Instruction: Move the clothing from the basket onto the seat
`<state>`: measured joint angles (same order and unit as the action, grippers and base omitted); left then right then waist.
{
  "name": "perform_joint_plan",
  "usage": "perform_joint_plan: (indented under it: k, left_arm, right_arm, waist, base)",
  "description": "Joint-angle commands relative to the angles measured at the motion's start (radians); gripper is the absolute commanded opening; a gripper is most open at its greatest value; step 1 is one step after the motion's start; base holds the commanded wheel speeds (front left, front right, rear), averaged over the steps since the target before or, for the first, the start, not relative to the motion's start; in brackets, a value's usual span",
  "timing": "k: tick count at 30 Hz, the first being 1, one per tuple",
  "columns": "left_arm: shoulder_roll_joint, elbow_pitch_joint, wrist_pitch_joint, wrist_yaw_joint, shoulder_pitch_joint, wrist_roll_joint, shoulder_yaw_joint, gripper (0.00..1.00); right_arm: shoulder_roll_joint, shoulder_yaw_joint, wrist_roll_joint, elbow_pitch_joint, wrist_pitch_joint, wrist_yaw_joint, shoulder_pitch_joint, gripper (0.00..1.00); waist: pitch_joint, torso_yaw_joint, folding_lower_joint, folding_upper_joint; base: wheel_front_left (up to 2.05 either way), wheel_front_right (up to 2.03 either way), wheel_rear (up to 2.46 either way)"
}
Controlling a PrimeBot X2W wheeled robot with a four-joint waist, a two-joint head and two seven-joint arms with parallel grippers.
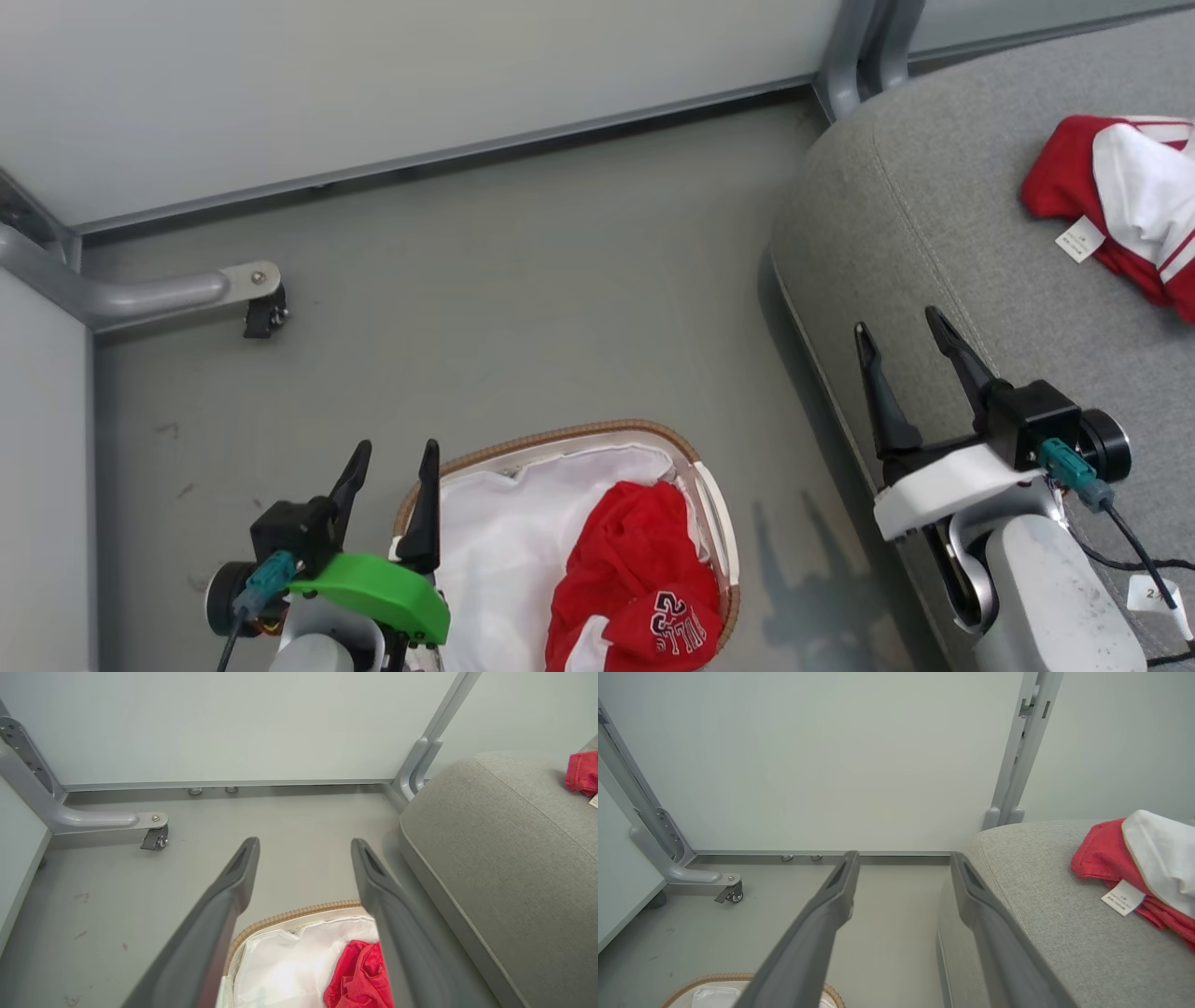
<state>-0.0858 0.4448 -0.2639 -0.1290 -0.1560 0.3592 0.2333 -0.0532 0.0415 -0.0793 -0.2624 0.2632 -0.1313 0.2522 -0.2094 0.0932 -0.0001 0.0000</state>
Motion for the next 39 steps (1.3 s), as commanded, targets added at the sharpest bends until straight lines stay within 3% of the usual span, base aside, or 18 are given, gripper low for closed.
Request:
perform_joint_plan:
  k: [1,16,39]
  left_arm:
    - [-0.017,0.009,-0.001,-0.003,-0.037,0.011,0.025,1.00]
    - [-0.119,0.168,-0.001,-0.003,-0.296,0.182,0.339,1.00]
    - [-0.175,0.457,0.015,-0.003,-0.586,0.412,0.682,1.00]
  right_arm:
    - [0.000,0.006,-0.005,0.010,0.002,0.001,0.025,1.00]
    - [0.001,0.098,-0.067,0.088,0.002,0.001,0.170,1.00]
    - [0.002,0.173,-0.162,0.195,0.002,0.001,0.253,1.00]
  waist:
    - [-0.090,0.056,0.0001,0.0000]
    - [-0.341,0.154,0.0001,0.0000]
    - [-0.607,0.275,0.0001,0.0000]
  base:
    - [0.00,0.00,0.00]
    - [0.00,0.00,0.00]
    - [0.00,0.00,0.00]
